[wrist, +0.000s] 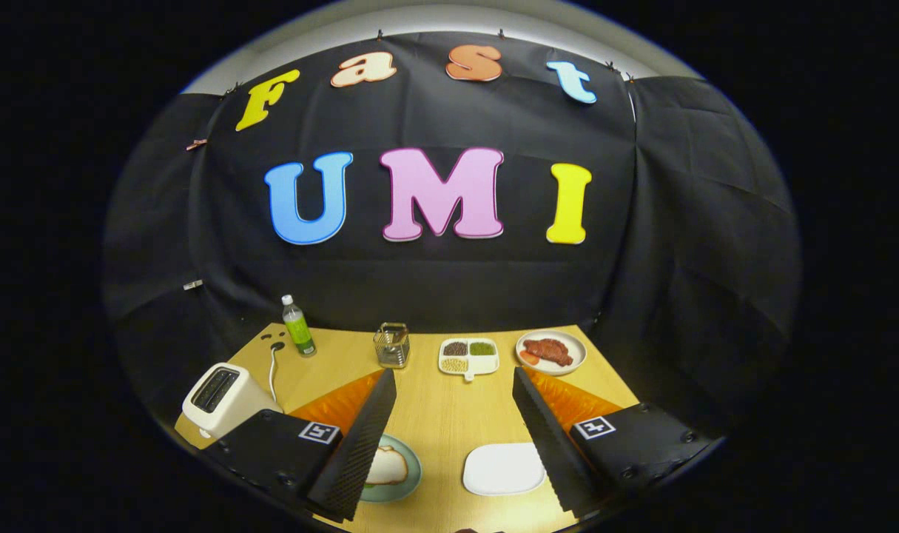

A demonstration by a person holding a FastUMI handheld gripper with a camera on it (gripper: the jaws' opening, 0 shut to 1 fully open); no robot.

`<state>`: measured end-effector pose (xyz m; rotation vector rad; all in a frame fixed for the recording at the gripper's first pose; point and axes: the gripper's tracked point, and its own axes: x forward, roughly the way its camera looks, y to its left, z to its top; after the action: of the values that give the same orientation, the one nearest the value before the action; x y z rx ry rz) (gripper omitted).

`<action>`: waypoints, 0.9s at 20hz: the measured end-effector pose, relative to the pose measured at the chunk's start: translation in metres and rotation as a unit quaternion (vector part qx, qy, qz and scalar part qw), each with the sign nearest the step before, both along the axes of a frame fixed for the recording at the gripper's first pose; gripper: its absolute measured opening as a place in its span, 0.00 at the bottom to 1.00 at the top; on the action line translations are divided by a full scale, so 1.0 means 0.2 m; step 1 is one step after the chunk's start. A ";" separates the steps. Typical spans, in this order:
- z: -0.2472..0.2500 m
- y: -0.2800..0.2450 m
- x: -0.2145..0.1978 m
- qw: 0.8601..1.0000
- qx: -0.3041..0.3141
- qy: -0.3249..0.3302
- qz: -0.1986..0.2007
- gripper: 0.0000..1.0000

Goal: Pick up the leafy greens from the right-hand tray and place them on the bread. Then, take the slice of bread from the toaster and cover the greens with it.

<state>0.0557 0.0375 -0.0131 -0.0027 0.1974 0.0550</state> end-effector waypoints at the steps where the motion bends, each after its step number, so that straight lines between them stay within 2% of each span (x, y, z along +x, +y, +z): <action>1: 0.06 -0.02 -0.02 1.000 -0.002 -0.015 0.001 0.98; 7: 0.26 -0.19 -0.15 0.997 -0.017 -0.077 0.003 0.98; 11: 0.21 -0.29 -0.22 0.998 0.006 -0.062 0.031 0.98; 15: 0.10 -0.39 -0.20 0.997 -0.015 -0.039 0.061 0.98; 18: 0.11 -0.42 -0.17 0.997 0.004 -0.038 0.072 0.98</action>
<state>0.0218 -0.0462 0.0095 -0.0111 0.1213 0.1995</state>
